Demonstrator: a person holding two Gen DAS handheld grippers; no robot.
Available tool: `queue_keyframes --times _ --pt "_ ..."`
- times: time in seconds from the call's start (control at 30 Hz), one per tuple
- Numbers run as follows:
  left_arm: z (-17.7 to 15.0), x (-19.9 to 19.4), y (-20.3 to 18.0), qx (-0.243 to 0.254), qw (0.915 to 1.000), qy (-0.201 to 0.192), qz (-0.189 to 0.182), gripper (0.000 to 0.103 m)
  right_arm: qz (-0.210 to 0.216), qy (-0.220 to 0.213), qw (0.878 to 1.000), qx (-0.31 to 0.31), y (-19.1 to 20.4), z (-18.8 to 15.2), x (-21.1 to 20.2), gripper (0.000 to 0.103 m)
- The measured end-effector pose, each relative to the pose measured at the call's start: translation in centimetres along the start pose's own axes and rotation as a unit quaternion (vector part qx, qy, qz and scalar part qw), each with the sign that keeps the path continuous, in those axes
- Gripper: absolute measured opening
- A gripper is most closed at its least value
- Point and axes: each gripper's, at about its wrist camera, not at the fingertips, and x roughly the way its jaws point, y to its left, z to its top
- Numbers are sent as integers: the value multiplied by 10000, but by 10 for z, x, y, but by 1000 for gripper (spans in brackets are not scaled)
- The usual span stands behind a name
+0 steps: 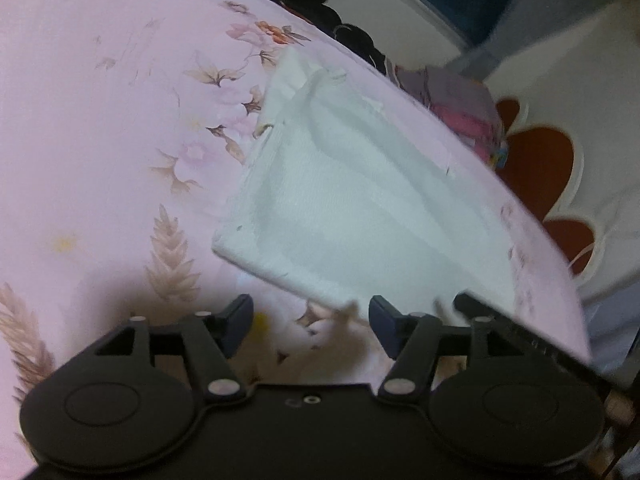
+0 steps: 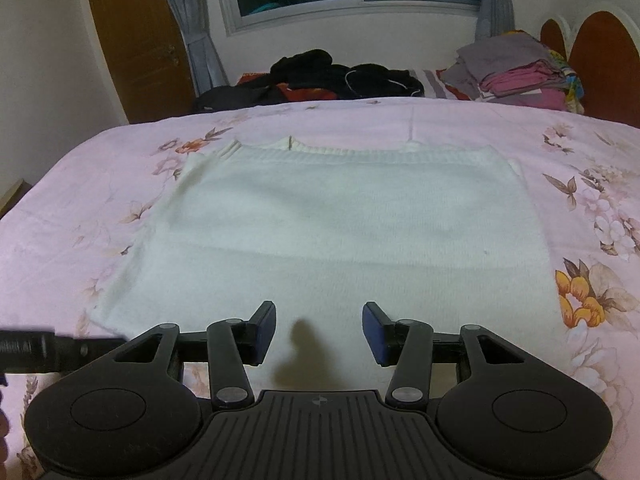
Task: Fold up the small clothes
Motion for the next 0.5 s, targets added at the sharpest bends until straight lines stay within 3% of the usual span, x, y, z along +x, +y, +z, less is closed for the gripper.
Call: queue_keyframes --times 0.03,0.07,0.27,0.43,0.5 --pt "1 3 1 -113 9999 -23 -69 63 -20 -26 10000 1 1 0 0 68" --pt "1 6 3 -214 9997 -42 -130 63 -40 -49 10000 -10 1 0 -1 69" --pt "7 19 10 -827 9952 -171 -493 63 -117 -84 9999 35 2 0 2 69" --pt "16 38 22 -1433 9846 -456 -894 62 -173 -117 9997 123 0 10 12 68" --pt "20 45 22 -1567 9811 -587 -974 60 -174 -133 9996 171 -1 18 18 59"
